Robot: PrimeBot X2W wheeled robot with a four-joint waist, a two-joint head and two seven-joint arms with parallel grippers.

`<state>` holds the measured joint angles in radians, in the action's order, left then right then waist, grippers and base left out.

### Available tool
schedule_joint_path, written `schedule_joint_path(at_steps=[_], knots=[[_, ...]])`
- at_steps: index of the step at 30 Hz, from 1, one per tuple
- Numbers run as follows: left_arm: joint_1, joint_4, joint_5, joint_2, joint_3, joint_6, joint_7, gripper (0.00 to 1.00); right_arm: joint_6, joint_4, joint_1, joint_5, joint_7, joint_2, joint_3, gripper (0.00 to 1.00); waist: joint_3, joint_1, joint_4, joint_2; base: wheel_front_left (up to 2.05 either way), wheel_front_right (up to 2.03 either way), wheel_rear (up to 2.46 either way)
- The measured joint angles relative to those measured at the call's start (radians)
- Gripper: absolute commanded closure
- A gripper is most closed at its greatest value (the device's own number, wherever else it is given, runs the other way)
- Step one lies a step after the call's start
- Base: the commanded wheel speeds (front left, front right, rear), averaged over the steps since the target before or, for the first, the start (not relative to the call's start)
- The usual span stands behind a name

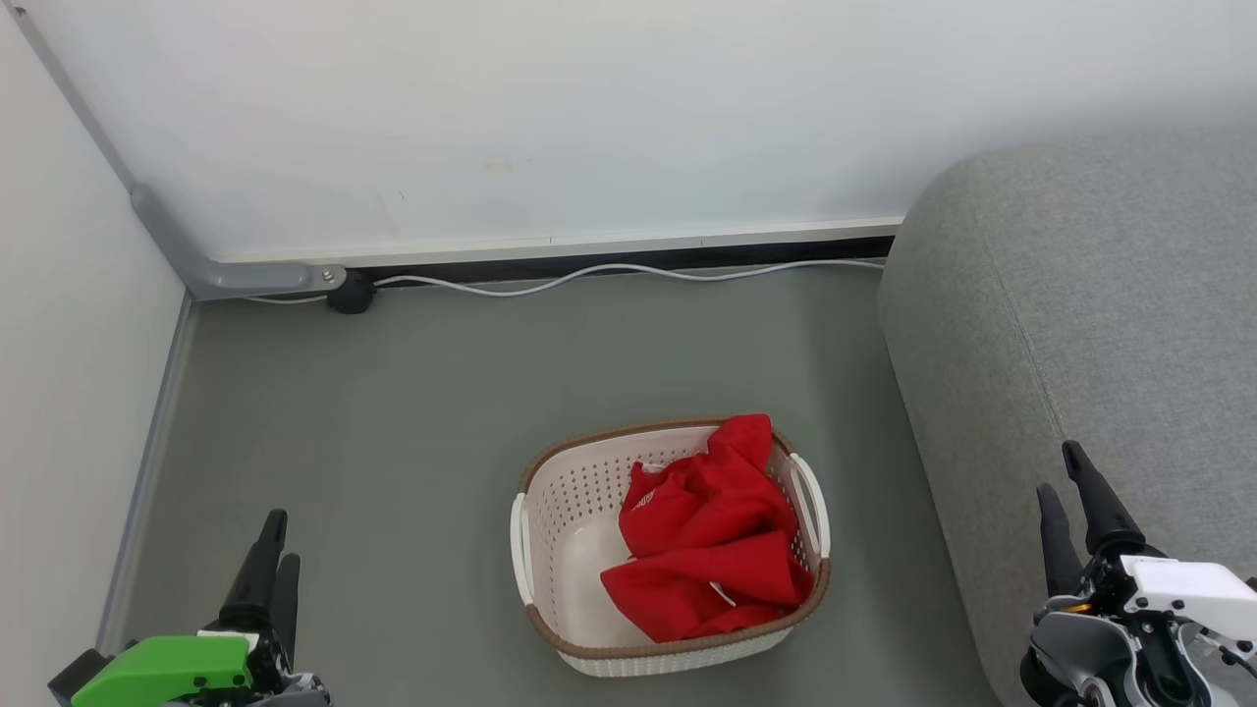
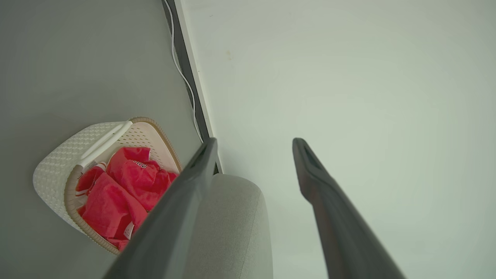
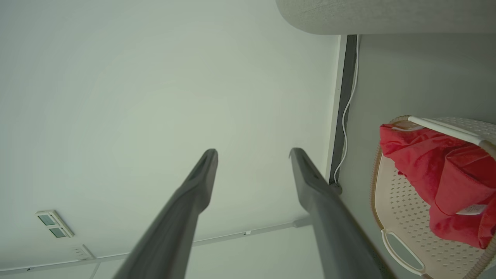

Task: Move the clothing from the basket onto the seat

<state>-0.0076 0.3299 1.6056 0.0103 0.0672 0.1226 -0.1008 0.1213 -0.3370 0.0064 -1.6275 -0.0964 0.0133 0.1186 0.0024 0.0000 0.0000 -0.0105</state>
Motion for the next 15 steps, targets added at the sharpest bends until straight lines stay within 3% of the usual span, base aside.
schedule_joint_path(at_steps=[15], knots=[[0.001, -0.049, -0.102, 0.003, -0.022, -0.001, 0.054, 0.0, -0.009, 0.015, -0.001, 0.097, 0.053, 0.004, -0.059, 0.0, -0.008, 0.0, -0.002, 0.0, 0.0, 0.0, 0.0]])
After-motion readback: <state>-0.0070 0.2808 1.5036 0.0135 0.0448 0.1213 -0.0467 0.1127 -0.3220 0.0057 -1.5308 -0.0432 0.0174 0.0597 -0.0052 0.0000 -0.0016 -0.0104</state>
